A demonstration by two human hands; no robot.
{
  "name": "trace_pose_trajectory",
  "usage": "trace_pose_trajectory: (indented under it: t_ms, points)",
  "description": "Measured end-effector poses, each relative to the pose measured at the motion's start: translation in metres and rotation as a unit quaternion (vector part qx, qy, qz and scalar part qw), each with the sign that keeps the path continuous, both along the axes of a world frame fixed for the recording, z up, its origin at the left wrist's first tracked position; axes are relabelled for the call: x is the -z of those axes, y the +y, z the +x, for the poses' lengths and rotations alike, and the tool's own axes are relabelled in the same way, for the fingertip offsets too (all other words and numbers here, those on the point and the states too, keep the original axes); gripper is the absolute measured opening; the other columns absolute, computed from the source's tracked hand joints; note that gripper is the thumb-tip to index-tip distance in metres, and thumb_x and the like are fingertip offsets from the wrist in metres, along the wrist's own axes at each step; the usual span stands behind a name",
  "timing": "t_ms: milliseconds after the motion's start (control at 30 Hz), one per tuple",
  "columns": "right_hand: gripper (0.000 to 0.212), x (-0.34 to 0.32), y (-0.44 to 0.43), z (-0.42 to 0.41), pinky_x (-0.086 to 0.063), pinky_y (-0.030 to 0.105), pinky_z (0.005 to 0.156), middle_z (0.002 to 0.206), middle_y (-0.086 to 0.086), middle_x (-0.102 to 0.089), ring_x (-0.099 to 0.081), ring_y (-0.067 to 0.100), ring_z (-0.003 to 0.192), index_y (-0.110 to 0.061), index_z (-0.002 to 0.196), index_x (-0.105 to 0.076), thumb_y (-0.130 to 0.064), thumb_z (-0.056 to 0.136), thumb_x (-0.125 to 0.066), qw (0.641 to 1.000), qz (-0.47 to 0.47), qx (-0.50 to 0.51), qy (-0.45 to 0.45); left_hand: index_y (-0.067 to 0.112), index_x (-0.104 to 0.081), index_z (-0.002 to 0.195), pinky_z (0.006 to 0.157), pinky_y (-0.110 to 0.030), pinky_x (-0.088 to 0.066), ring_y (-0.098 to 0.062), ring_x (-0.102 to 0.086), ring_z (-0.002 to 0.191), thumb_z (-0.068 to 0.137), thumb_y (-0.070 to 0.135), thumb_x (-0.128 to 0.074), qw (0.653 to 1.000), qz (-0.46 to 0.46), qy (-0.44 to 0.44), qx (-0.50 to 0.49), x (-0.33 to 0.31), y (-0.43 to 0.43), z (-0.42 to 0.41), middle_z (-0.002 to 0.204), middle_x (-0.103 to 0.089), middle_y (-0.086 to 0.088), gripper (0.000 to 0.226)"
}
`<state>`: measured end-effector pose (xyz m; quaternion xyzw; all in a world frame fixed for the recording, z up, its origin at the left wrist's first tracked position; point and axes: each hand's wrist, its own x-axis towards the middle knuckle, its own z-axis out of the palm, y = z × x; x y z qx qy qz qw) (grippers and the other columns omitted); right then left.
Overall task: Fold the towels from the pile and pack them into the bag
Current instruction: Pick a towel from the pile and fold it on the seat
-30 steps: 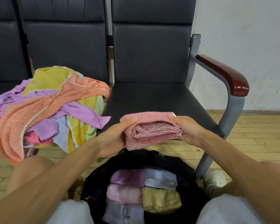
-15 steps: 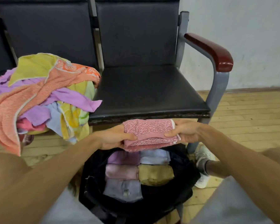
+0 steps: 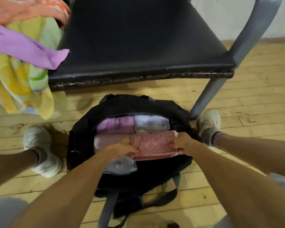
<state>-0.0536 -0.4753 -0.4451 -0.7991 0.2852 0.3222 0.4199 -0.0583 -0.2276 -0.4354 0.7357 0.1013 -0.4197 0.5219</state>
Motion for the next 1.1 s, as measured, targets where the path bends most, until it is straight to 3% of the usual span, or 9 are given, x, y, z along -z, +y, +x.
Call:
trace_pose_trajectory:
  t_ms: [200,300,467,567,700,867,933,1033,1100]
  points:
    - [0.051,0.032,0.008,-0.018,-0.046,0.033,0.087,0.128,0.018,-0.055,-0.055,0.034,0.119,0.001,0.133,-0.045,-0.022,0.092,-0.064,0.980,-0.146,-0.119,0.059,0.019,-0.050,0.134,0.091,-0.032,-0.054,-0.016,-0.064,0.097,0.079,-0.009,-0.065,0.995,0.027,0.032,0.089,0.067,-0.002,-0.015,0.109,-0.066,-0.001,0.063]
    - [0.039,0.045,0.008,-0.028,-0.044,0.030,0.073,0.109,0.014,-0.059,-0.060,0.030,0.098,0.001,0.126,-0.050,-0.014,0.092,-0.062,0.965,-0.161,-0.178,0.102,0.024,-0.038,0.146,0.095,-0.027,-0.050,-0.016,-0.059,0.111,0.072,0.011,-0.069,0.983,0.086,0.047,0.158,0.087,-0.001,-0.021,0.128,-0.059,0.002,0.081]
    - [0.031,0.064,0.008,-0.042,-0.041,0.029,0.067,0.112,0.016,-0.061,-0.062,0.031,0.095,0.000,0.123,-0.054,-0.009,0.093,-0.052,0.955,-0.189,-0.200,0.106,0.010,-0.043,0.139,0.083,-0.025,-0.051,-0.027,-0.058,0.106,0.092,0.011,-0.059,0.980,0.150,-0.002,0.130,0.097,-0.020,-0.032,0.129,-0.057,-0.015,0.049]
    - [0.027,0.068,0.011,-0.041,-0.041,0.029,0.068,0.103,0.013,-0.060,-0.061,0.030,0.089,-0.002,0.120,-0.056,-0.007,0.095,-0.049,0.957,-0.195,-0.196,0.091,0.016,-0.054,0.125,0.088,-0.041,-0.056,-0.031,-0.061,0.106,0.091,0.007,-0.059,0.986,0.144,0.016,0.086,0.100,-0.022,-0.036,0.123,-0.060,-0.014,0.036]
    - [0.007,0.059,0.012,-0.037,-0.042,0.031,0.070,0.082,0.006,-0.047,-0.052,0.023,0.071,-0.005,0.089,-0.050,-0.005,0.096,-0.047,0.947,-0.220,-0.222,0.078,0.012,-0.056,0.129,0.080,-0.025,-0.053,-0.020,-0.062,0.099,0.084,0.000,-0.067,0.986,0.105,0.023,0.128,0.091,-0.014,-0.024,0.122,-0.063,-0.010,0.047]
    - [0.003,0.015,0.012,-0.025,-0.046,0.037,0.078,0.100,0.015,-0.051,-0.057,0.033,0.098,-0.005,0.093,-0.052,-0.006,0.095,-0.049,0.933,-0.233,-0.269,0.043,0.007,-0.064,0.084,0.065,-0.030,-0.051,-0.019,-0.060,0.070,0.085,0.009,-0.068,0.974,0.146,0.006,0.175,0.035,-0.005,0.009,0.076,-0.063,-0.006,0.005]
    - [0.013,-0.009,0.016,-0.015,-0.046,0.033,0.073,0.106,0.016,-0.056,-0.060,0.031,0.096,-0.001,0.100,-0.056,-0.010,0.094,-0.050,0.926,-0.237,-0.294,0.014,0.007,-0.064,0.085,0.066,-0.027,-0.051,-0.019,-0.061,0.070,0.087,0.007,-0.064,0.974,0.143,-0.026,0.173,0.001,0.004,0.022,0.077,-0.064,-0.007,0.002]
    - [0.028,-0.060,0.033,0.001,-0.034,0.022,0.053,0.080,0.007,-0.047,-0.044,0.016,0.063,-0.016,0.069,-0.040,-0.010,0.095,-0.047,0.913,-0.218,-0.344,-0.022,0.007,-0.065,0.093,0.066,-0.021,-0.053,-0.016,-0.065,0.074,0.093,0.002,-0.057,0.989,0.064,-0.069,0.114,-0.058,0.021,0.035,0.085,-0.067,-0.010,0.010]
    - [0.016,-0.099,0.047,0.011,-0.041,0.024,0.062,0.087,0.003,-0.053,-0.050,0.017,0.071,-0.014,0.078,-0.053,-0.013,0.094,-0.053,0.916,-0.185,-0.351,-0.055,0.011,-0.064,0.098,0.070,-0.022,-0.054,-0.018,-0.068,0.081,0.095,0.003,-0.054,0.987,0.051,-0.127,0.084,-0.099,0.033,0.042,0.092,-0.070,-0.012,0.013]
